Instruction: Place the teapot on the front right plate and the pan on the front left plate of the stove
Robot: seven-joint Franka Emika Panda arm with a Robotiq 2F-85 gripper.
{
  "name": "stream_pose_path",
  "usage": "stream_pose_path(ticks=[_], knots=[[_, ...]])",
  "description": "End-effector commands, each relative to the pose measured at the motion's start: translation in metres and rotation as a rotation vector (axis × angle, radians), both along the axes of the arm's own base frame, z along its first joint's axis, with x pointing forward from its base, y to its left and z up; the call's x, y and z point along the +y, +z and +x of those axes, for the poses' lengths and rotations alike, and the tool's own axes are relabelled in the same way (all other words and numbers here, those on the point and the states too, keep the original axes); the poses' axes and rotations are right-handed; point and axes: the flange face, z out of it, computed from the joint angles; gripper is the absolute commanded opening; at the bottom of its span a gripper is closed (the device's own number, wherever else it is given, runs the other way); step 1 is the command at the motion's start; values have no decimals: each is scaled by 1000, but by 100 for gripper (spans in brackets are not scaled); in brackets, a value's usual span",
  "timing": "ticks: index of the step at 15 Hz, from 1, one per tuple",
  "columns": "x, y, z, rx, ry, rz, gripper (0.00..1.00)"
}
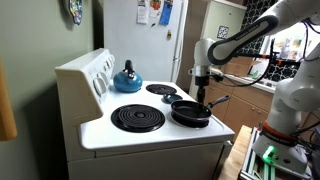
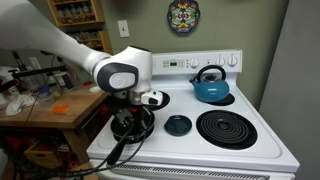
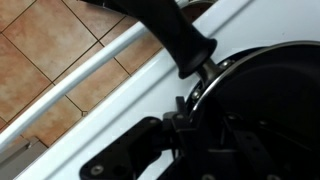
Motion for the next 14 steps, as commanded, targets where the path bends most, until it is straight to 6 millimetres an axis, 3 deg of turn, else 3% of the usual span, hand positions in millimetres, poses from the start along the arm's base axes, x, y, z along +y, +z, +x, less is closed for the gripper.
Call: stream_pose_path(ticks=[1, 2, 3, 5, 8, 10, 14], knots=[[-1, -6, -3, 9, -44, 16, 5], [0, -7, -3, 11, -50, 19, 11], [1, -8, -2, 11, -51, 22, 40], [2, -8, -2, 13, -58, 28, 46], [3, -12, -1, 21, -67, 37, 69], [4, -14, 0, 23, -71, 41, 38], [4, -16, 3, 19, -84, 55, 7]])
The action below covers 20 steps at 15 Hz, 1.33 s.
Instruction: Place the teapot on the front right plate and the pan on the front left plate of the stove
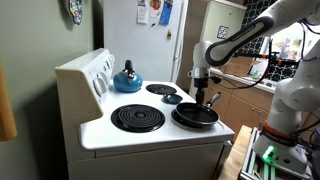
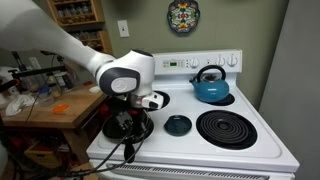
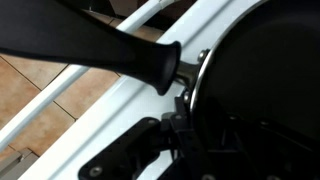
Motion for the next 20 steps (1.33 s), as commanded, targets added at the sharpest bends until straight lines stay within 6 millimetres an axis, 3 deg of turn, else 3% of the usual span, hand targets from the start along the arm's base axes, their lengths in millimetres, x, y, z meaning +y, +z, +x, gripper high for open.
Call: stream_pose_path(ticks=[1, 3, 12, 20], knots=[[1, -4, 1, -8, -56, 20, 1], [1, -1, 4, -10, -88, 40, 5], [6, 10, 21, -37, -154, 149, 1], [8, 7, 33, -93, -211, 241, 1]])
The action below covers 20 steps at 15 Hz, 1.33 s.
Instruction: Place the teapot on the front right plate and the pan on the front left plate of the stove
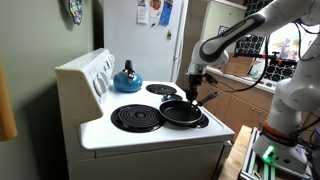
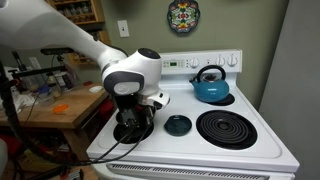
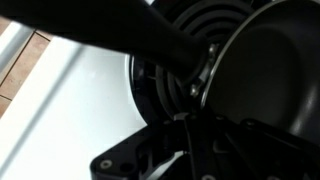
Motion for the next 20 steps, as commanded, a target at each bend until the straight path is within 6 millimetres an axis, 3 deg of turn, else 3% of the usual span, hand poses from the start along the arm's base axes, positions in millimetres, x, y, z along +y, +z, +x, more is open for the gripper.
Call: stream_pose_path(ticks=[1, 6, 11, 15, 20], knots=[[-1, 0, 5, -43, -20, 58, 1], [1, 4, 13, -94, -36, 123, 1], [9, 25, 34, -118, -32, 181, 1], [31, 42, 60, -106, -23, 188, 1], [72, 50, 87, -46, 1, 169, 1]])
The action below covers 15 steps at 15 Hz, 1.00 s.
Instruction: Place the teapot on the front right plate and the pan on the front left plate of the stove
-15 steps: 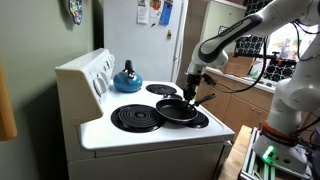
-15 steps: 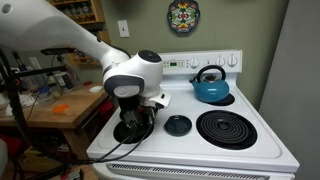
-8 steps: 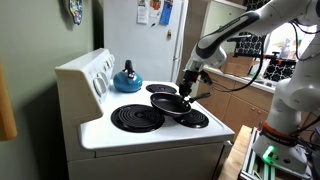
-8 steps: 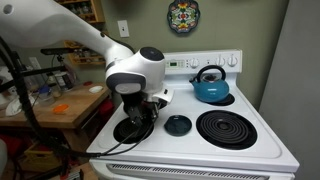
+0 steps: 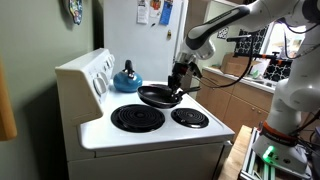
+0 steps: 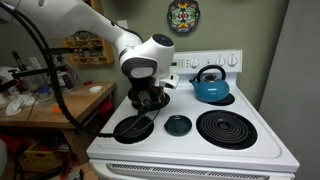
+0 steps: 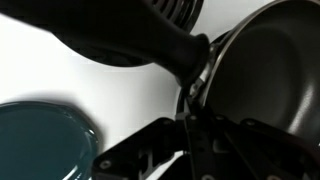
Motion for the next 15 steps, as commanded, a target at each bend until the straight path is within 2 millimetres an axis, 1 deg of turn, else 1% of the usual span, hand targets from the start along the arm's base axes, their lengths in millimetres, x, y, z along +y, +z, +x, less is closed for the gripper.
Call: stream_pose_path(ticks=[1, 4, 7, 9, 11, 15], knots=[[31, 6, 20, 53, 7, -30, 1], [54, -1, 31, 59, 13, -99, 1], [80, -6, 38, 51, 48, -114, 1], [89, -13, 42, 50, 64, -130, 1], [91, -19, 46, 36, 82, -142, 1], [87, -28, 56, 8, 84, -141, 1]])
